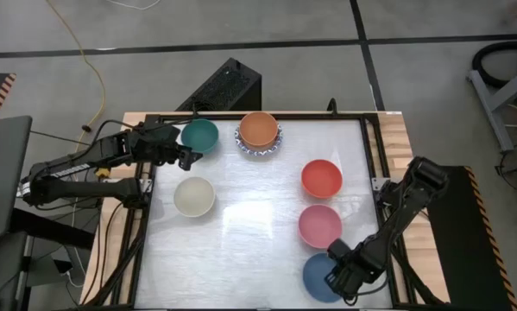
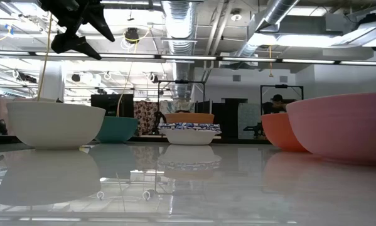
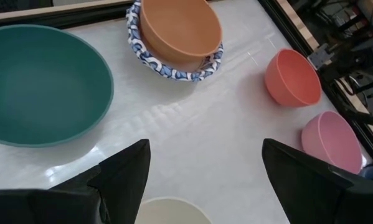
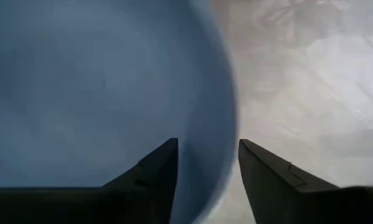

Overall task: Nest bowls inside each other by size order
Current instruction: Stack the blue bowl on top of the brown bowl

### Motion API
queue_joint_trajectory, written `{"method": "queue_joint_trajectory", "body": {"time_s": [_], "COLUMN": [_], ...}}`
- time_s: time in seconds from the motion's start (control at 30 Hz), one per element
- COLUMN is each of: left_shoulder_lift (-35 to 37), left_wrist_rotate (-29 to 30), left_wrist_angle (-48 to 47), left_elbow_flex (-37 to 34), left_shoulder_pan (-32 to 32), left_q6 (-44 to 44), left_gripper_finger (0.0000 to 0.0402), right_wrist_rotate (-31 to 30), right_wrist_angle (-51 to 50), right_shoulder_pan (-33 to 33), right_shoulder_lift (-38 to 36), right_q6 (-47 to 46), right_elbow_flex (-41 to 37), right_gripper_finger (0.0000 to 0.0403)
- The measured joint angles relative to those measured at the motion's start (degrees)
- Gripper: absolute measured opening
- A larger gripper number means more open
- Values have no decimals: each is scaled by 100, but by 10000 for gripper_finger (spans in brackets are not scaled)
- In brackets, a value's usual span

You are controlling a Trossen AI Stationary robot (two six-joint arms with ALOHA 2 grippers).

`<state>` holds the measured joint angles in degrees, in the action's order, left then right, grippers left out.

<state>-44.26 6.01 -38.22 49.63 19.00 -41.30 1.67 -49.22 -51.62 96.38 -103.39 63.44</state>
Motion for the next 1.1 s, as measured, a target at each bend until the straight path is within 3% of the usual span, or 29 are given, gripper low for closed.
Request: {"method": "queue_joint_trajectory", "body": {"time_s": [0.1, 0.3, 0.53, 0.83, 1.1], "left_shoulder_lift": [-1, -1, -1, 1, -1], "left_wrist_rotate": [39, 67, 69, 62, -227], "left_wrist_angle": [-1, -2, -4, -6, -14], "left_elbow_flex": [0, 0, 0, 0, 0], "left_shoulder_pan": [0, 0, 0, 0, 0], "left_q6": [2, 2, 66, 264, 574], "left_gripper_finger": [297, 297, 297, 297, 297], "right_wrist_rotate": [16, 53, 55, 20, 144], "right_wrist_angle": [265, 692, 956, 798, 397], "right_shoulder_pan": [2, 37, 265, 698, 1133], "right_shoulder_lift": [65, 72, 81, 65, -620], "right_q6": [1, 66, 17, 925, 1392], "right_elbow_flex": [0, 4, 19, 598, 1125], "right_gripper_finger": [140, 18, 7, 3, 3]}}
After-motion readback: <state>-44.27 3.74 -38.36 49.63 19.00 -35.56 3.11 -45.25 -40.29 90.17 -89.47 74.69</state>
